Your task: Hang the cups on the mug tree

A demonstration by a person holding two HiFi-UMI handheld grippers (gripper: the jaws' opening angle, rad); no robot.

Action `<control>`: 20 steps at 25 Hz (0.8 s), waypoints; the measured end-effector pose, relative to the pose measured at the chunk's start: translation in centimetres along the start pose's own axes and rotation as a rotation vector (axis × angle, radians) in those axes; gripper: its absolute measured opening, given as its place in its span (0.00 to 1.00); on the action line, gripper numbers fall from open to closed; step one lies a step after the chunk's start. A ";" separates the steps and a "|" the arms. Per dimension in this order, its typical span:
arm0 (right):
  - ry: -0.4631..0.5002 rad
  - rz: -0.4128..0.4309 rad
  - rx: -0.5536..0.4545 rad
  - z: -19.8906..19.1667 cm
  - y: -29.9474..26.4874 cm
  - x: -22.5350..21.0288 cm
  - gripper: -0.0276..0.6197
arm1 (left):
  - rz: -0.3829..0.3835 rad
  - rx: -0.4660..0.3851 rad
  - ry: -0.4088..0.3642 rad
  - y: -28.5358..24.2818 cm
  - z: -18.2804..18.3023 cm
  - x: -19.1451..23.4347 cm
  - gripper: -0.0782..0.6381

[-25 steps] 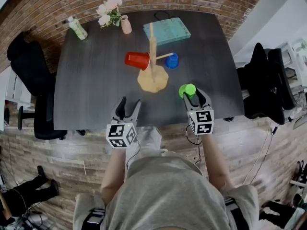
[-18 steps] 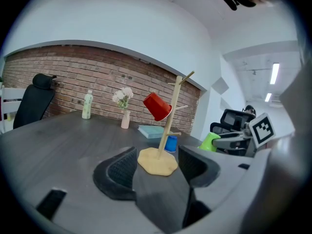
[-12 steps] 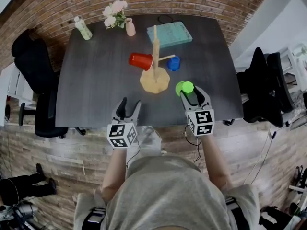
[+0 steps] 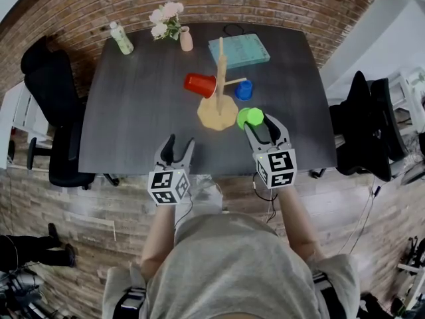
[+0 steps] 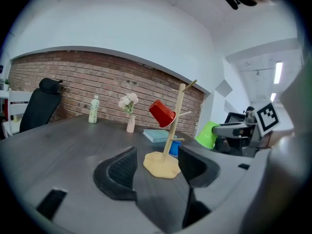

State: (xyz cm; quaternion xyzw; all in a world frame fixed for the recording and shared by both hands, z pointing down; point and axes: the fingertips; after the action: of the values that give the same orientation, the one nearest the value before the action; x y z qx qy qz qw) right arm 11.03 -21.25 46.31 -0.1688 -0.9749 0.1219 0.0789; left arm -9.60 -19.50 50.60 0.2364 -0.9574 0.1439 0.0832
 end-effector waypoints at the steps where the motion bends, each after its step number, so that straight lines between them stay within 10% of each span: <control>1: 0.003 0.007 -0.005 0.3 -0.1 0.2 0.38 | 0.002 -0.001 -0.001 0.1 0.1 0.1 0.47; 20: 0.041 0.124 -0.045 2.8 -3.1 4.6 0.38 | 0.027 0.010 -0.002 0.4 -0.1 1.3 0.47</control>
State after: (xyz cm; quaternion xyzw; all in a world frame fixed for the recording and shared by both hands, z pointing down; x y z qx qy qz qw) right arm 5.27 -23.13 44.96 -0.2329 -0.9633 0.1011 0.0875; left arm -10.97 -19.70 50.85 0.2238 -0.9598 0.1496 0.0792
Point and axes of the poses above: the fingertips, and each gripper's own axes: y backward along the fingers, x to its left, z out of its top, and after that the axes turned 3 degrees about -z, right-handed
